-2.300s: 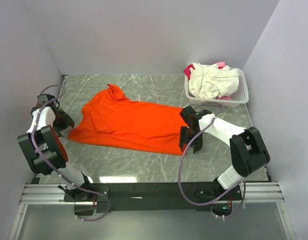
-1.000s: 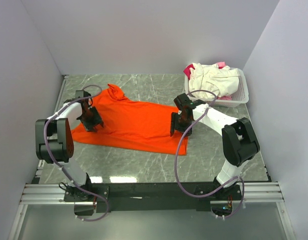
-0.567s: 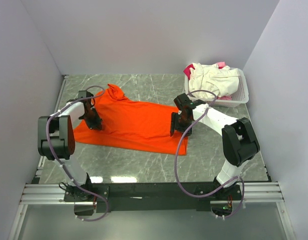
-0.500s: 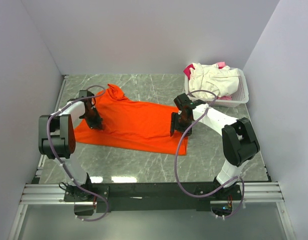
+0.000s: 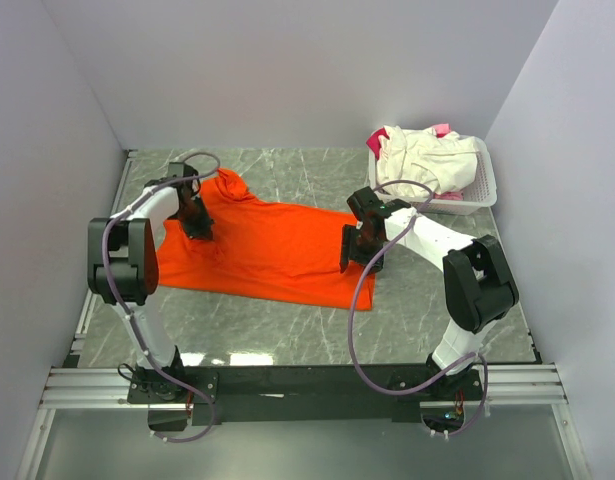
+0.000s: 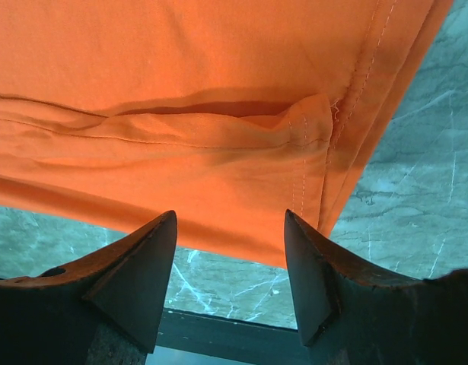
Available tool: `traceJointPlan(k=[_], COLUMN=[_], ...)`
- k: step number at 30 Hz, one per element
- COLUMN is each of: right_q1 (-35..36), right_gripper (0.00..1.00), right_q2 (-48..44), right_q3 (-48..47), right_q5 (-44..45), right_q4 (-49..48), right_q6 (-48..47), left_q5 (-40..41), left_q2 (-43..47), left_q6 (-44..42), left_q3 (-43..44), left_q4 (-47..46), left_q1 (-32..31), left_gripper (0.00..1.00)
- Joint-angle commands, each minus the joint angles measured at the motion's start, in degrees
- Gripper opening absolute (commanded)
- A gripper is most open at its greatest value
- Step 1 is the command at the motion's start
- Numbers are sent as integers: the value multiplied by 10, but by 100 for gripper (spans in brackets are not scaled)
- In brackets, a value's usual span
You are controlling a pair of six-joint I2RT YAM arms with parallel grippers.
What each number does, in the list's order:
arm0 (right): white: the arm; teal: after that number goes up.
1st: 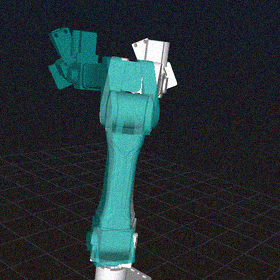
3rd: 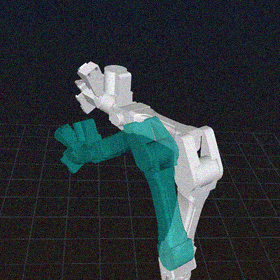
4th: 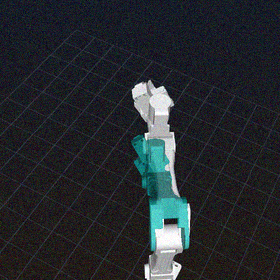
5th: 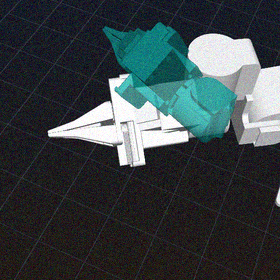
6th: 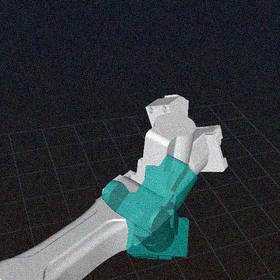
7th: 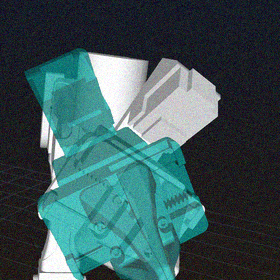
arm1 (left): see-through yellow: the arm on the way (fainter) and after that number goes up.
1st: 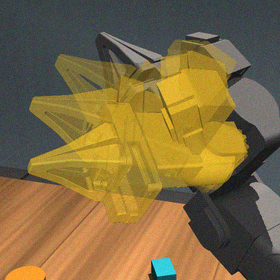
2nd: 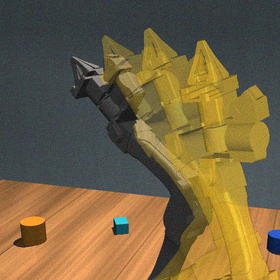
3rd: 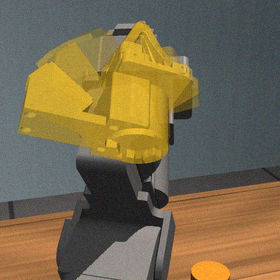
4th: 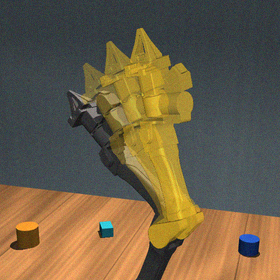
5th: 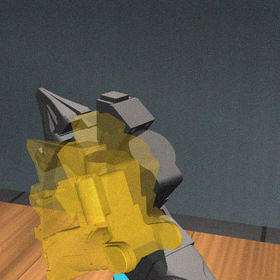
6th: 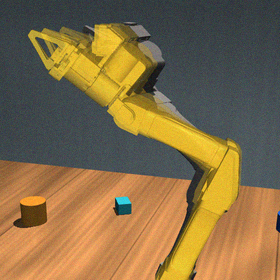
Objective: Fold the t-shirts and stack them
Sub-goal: Fold the tshirt
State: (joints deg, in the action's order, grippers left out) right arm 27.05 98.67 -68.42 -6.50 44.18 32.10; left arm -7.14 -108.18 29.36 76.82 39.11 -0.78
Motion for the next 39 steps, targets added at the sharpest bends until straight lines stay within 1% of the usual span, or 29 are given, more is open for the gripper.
traceJointPlan(k=[1,11,20,23,26,27,29,30,33,35,39], right_q1=[-1,-2,-2,-2,-2,-2,-2,-2,-2,-2,-2], right_gripper=[65,65,65,65,65,65,65,65,65,65,65], right_q2=[3,16,22,23,23,24,24,23,23,25,25], right_q3=[-13,-27,-29,-29,-27,-26,-26,-26,-27,-29,-32], right_q5=[14,20,21,21,20,19,18,18,16,16,15], right_q4=[7,19,24,26,25,25,23,23,21,20,18], right_q6=[2,-4,-8,-8,-8,-8,-7,-7,-6,-6,-6], left_q5=[-19,-16,-42,-39,-36,-37,-36,-36,-33,-34,-56], left_q2=[-17,-57,-73,-80,-88,-89,-88,-87,-80,-70,-37], left_q6=[-12,-31,-49,-55,-60,-61,-60,-58,-53,-46,-32], left_q3=[39,90,116,126,137,141,143,145,155,164,183], left_q4=[14,39,47,55,62,63,64,65,65,62,42], left_q1=[-13,-45,-63,-69,-75,-77,-79,-79,-80,-80,-80], left_gripper=[0,1,1,2,7,13,22,29,40,42,43])
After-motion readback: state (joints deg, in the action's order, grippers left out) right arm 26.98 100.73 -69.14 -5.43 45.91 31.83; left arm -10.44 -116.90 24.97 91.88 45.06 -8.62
